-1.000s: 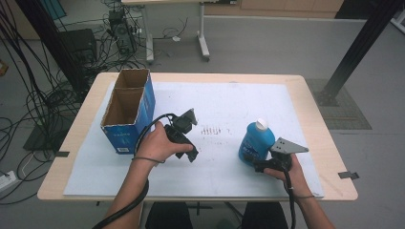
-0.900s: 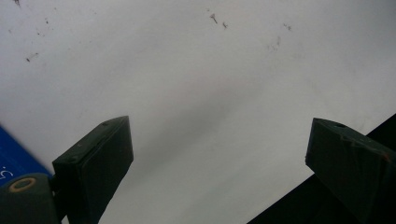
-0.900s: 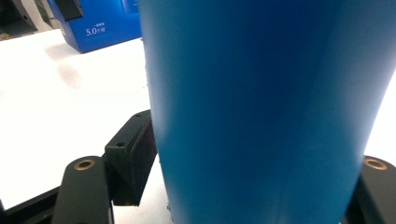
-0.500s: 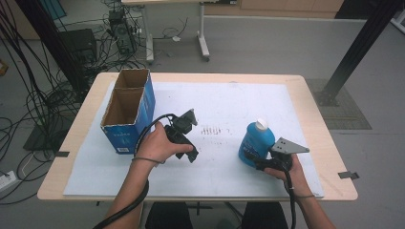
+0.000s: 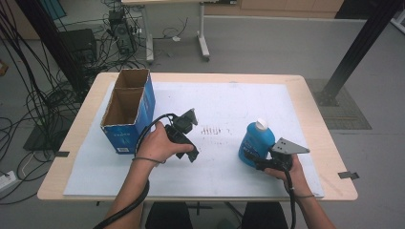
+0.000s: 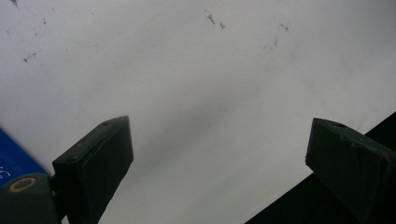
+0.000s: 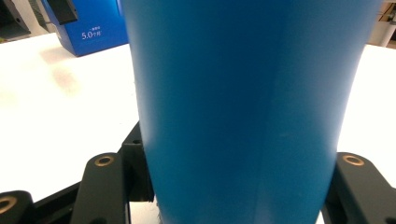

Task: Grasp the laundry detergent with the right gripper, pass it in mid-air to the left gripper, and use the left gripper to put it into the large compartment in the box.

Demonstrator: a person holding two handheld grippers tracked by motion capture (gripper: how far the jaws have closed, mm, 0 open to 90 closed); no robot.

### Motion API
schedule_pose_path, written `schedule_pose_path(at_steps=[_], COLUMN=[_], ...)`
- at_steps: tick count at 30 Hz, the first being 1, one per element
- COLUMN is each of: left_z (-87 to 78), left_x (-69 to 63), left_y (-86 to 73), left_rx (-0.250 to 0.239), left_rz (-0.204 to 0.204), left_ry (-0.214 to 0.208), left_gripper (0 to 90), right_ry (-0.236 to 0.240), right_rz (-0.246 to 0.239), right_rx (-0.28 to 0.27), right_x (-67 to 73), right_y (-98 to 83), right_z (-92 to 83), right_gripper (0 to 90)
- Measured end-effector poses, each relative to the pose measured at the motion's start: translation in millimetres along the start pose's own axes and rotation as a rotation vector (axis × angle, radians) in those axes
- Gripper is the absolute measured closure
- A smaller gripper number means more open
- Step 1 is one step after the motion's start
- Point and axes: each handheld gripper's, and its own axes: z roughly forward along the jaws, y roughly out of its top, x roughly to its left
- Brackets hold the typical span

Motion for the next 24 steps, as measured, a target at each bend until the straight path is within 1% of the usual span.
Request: schedule_pose_path(at_steps=[24], left_z=[1.2], left_x=[-0.9], left_y=[1.2], left_rx=[0.004], left_rz=[-0.001], left_ry=[0.001], left_gripper=[7.9], right_ry=[-0.002], right_rz=[-0.012], right_rx=[-0.008], right_x=[0.2], right_y=[-0.9], right_z=[-0.1], right_gripper=[40.5])
